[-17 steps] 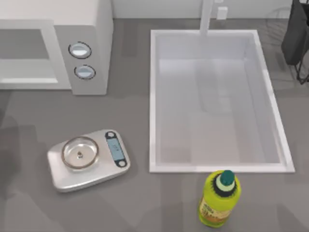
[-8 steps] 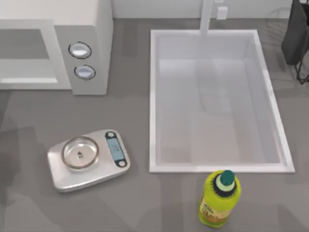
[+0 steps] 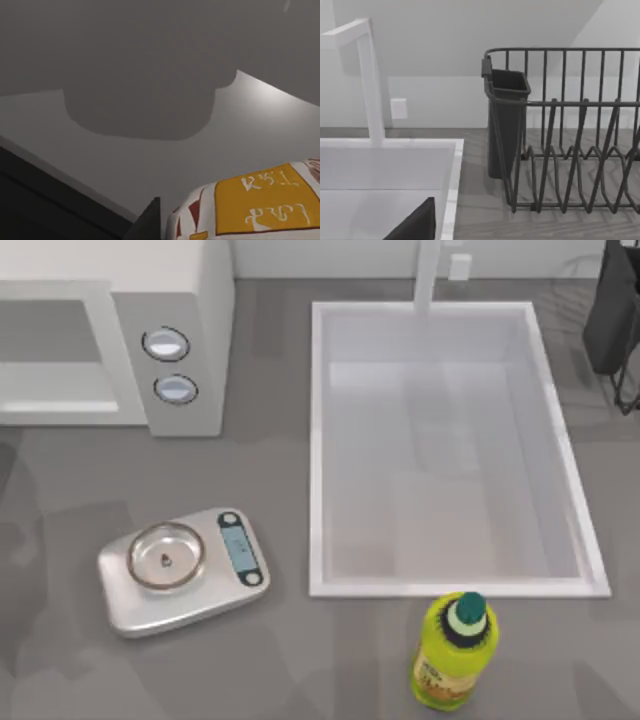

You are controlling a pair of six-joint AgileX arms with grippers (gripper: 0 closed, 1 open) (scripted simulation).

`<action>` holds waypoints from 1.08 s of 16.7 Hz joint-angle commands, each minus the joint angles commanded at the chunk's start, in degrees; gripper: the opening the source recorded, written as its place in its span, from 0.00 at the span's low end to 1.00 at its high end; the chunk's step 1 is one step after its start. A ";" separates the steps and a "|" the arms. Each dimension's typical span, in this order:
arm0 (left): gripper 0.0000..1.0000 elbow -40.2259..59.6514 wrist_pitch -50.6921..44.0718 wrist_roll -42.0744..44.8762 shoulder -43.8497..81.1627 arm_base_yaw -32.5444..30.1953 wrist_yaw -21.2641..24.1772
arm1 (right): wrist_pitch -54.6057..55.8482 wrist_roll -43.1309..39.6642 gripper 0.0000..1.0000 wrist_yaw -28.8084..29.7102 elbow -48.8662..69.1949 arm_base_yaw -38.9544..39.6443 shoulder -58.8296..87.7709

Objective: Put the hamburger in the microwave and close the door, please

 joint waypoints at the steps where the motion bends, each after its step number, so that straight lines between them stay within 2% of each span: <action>1: 0.00 0.87 -1.27 -0.80 -0.51 -1.52 -0.16 | 0.00 0.00 1.00 0.00 0.00 0.00 0.00; 10: 0.00 1.12 -0.86 -2.23 -0.06 -4.12 0.12 | 0.00 0.00 1.00 0.00 0.00 0.00 0.00; 14: 0.00 0.18 9.48 -6.46 1.48 -5.48 2.63 | 0.00 0.00 1.00 0.00 0.00 0.00 0.00; 18: 0.00 -1.73 27.90 -13.61 3.78 -8.03 6.43 | 0.00 0.00 1.00 0.00 0.00 0.00 0.00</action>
